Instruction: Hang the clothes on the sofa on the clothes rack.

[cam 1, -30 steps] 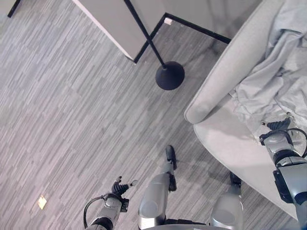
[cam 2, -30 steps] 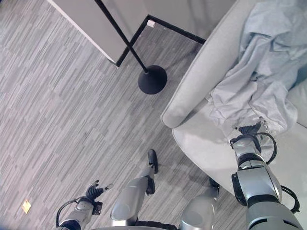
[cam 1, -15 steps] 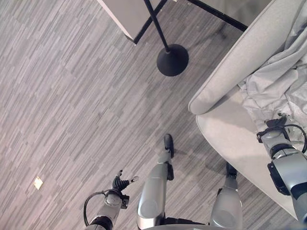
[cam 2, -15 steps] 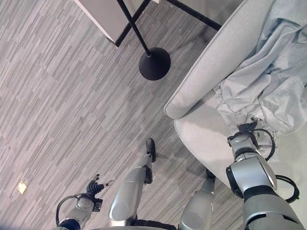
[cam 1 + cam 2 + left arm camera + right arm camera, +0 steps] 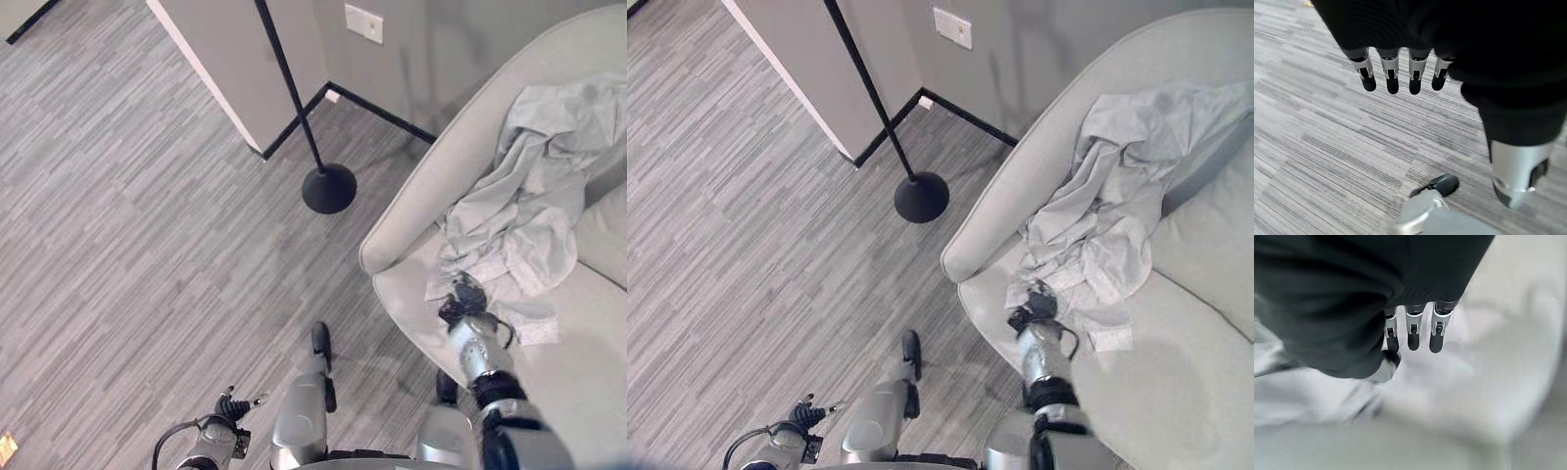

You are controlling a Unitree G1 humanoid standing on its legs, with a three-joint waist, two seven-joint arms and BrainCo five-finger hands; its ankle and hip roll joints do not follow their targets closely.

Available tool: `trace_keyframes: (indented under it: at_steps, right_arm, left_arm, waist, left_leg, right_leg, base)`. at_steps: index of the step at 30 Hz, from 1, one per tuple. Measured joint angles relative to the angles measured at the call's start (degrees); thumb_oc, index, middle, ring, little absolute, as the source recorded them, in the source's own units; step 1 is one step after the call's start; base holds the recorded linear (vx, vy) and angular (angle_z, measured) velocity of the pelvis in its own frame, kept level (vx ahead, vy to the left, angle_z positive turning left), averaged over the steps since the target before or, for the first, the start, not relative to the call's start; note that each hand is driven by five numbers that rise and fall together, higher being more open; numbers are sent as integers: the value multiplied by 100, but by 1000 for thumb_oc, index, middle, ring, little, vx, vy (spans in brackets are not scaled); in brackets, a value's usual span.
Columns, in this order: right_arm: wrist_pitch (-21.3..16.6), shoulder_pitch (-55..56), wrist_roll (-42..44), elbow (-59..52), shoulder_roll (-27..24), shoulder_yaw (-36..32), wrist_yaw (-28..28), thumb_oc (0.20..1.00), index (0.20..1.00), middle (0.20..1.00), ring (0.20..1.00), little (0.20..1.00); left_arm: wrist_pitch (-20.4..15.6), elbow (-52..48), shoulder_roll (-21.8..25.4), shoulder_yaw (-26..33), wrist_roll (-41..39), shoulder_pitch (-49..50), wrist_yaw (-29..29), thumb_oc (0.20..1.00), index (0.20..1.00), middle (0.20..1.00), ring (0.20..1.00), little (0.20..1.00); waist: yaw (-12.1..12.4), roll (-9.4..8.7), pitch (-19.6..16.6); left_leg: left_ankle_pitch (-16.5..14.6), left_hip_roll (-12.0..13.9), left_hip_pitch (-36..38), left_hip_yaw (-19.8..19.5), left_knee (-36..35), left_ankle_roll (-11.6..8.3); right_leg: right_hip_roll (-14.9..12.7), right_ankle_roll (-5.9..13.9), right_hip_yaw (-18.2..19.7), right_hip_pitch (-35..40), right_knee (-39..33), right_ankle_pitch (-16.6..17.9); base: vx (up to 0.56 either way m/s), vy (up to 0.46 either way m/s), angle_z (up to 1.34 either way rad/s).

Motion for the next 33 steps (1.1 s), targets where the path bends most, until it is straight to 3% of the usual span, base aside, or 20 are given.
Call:
trace_keyframes:
  at_steps: [3,4,6,8,9,11,13,14,15,17,20,22,24,25,27,28,29,31,32,33]
  right_arm:
    - [-314,-670,260,-377,-251,332,180,200,200,200,200,200]
    - [-395,-727,264,-396,-346,407,178,200,200,200,200,200]
    - [-367,-772,161,-943,-1304,981,10,200,200,200,200,200]
    - [-569,-1026,-251,-997,-1864,807,-21,238,238,238,238,238]
    - [-570,-1007,-508,-907,-2224,842,-40,1000,1000,1000,1000,1000]
    - [-483,-740,-1702,418,-3714,1102,84,1000,1000,1000,1000,1000]
    - [-31,-122,-2704,2252,-3984,643,-53,1000,1000,1000,1000,1000]
    - [226,45,-2940,2520,-3946,581,-103,1000,1000,1000,1000,1000]
    - [145,154,-3374,2746,-3776,559,-271,1000,1000,1000,1000,1000]
    - [324,-344,-3572,4215,-3585,665,-612,1000,1000,1000,1000,1000]
    - [338,-465,-3577,3947,-3349,645,-824,1000,1000,1000,1000,1000]
    - [293,-643,-3578,3795,-3278,548,-929,1000,1000,1000,1000,1000]
    - [287,-824,-3578,3791,-3320,415,-1027,1000,1000,1000,1000,1000]
    - [276,-831,-3578,3748,-3294,479,-1067,1000,1000,1000,1000,1000]
    - [296,-829,-3577,3704,-3202,514,-1092,1000,1000,1000,1000,1000]
    - [298,-873,-3579,3699,-3072,692,-1090,1000,1000,1000,1000,1000]
    - [291,-943,-3578,3713,-2948,1042,-1063,1000,1000,1000,1000,1000]
    - [284,-982,-3578,3720,-2833,1424,-935,1000,1000,1000,1000,1000]
    - [291,-978,-3578,3791,-2863,1352,-931,1000,1000,1000,1000,1000]
    - [288,-1055,-3576,3864,-2847,1348,-942,1000,1000,1000,1000,1000]
  left_arm:
    - [106,-36,62,87,-217,563,2,1000,1000,1000,1000,1000]
    - [121,-49,66,42,-221,586,3,1000,1000,1000,1000,1000]
    - [188,-255,41,-271,-228,362,41,1000,1000,1000,1000,1000]
    - [153,-420,66,-230,-326,355,56,1000,1000,1000,1000,1000]
    - [155,-427,64,-218,-344,311,54,1000,1000,1000,1000,1000]
    - [141,-512,72,-169,-342,355,57,1000,1000,1000,1000,1000]
    - [133,-241,-48,239,-330,627,46,1000,1000,1000,1000,1000]
    - [177,-148,-93,333,-331,745,56,1000,1000,1000,1000,1000]
    - [224,-78,-158,428,-325,885,56,1000,1000,1000,1000,1000]
    - [137,360,-145,377,-323,692,107,1000,1000,1000,1000,1000]
    - [140,742,-80,365,-315,370,186,1000,1000,1000,1000,1000]
    - [154,1017,2,102,-208,57,189,1000,1000,1000,1000,1000]
    - [154,1352,-15,-123,-190,-229,191,1000,1000,1000,1000,1000]
    - [199,1304,-13,-168,-189,-319,219,1000,1000,1000,1000,1000]
    - [212,1285,29,-233,-163,-496,254,1000,1000,1000,1000,1000]
    - [249,1144,37,-238,-163,-453,296,1000,1000,1000,1000,1000]
    - [268,915,17,-221,-165,-327,330,1000,1000,1000,1000,1000]
    - [250,451,-40,-167,-161,-120,355,1000,1000,1000,1000,1000]
    - [227,379,-51,-169,-162,-173,389,1000,1000,1000,1000,1000]
    - [255,400,-34,-188,-164,-260,398,1000,1000,1000,1000,1000]
  waist:
    - [58,-293,-1074]
    - [70,-351,-1255]
    - [165,-410,-1329]
    - [73,-600,-1664]
    - [18,-631,-1696]
    - [28,-603,-1677]
    - [-59,-470,-1588]
    - [-151,-311,-1485]
    - [-333,-92,-1262]
    - [-305,107,-1153]
    - [-170,-1,-937]
    - [-168,-255,-700]
    - [-163,-160,-579]
    - [-196,-153,-569]
    - [-251,-64,-520]
    - [-281,53,-489]
    - [-322,199,-437]
    - [-338,355,-354]
    - [-423,398,-355]
    - [-483,208,-260]
  left_leg:
    - [-33,13,163,-24,-146,17]
    - [-32,18,237,5,-217,17]
    - [-30,18,451,45,-229,20]
    - [-30,110,514,62,-224,16]
    - [-30,154,531,74,-241,16]
    - [-28,182,494,71,-249,19]
    - [-28,185,424,70,-251,19]
    - [-25,174,404,76,-250,23]
    - [1,126,397,86,-252,22]
    - [-28,120,395,98,-176,-9]
    - [-254,36,301,97,153,6]
    - [-628,-75,201,86,797,188]
    - [-1359,-114,-134,26,1800,572]
    - [-1506,-232,-49,161,1894,558]
    - [-1465,-458,356,353,1480,844]
    - [-1405,-522,753,552,1238,1109]
    - [-1444,-504,1001,847,1189,1337]
    - [-1498,-676,1286,1105,915,1261]
    - [-1415,-749,1383,1069,587,1120]
    - [-1538,-893,1458,1270,479,952]
  right_leg:
    - [2,-77,-46,10,207,-53]
    - [-2,-135,-38,-14,225,-101]
    - [4,-154,-53,287,146,-140]
    - [75,-111,-31,267,188,-345]
    - [106,-88,20,230,247,-383]
    - [102,-37,39,170,302,-420]
    - [74,-53,43,133,202,-401]
    - [92,-39,73,132,152,-338]
    - [64,148,89,174,-25,-146]
    - [53,163,105,167,-11,-135]
    - [-85,110,103,172,117,-159]
    - [-216,-198,105,125,678,-224]
    - [-307,-593,244,-182,1566,-219]
    - [-365,-980,426,-399,1951,86]
    - [-581,-1540,589,-911,2626,1122]
    - [-714,-1337,566,-1072,2891,1371]
    - [-741,-1113,376,-1312,3197,1131]
    - [-700,-745,51,-1921,3777,743]
    - [-305,-497,181,-2010,3498,560]
    - [-32,-429,94,-2026,2506,565]
  base:
    - [58,-49,5]
    - [90,-34,-9]
    - [47,-17,-9]
    - [3,14,-9]
    - [0,0,0]
    - [0,67,1]
    - [33,103,-9]
    - [93,146,-24]
    - [116,186,-24]
    - [82,162,-8]
    - [99,239,2]
    - [159,425,15]
    - [155,407,-8]
    - [227,488,-29]
    - [193,367,-36]
    - [157,323,-71]
    - [137,263,-104]
    - [104,111,-71]
    - [183,53,-25]
    - [140,14,-23]
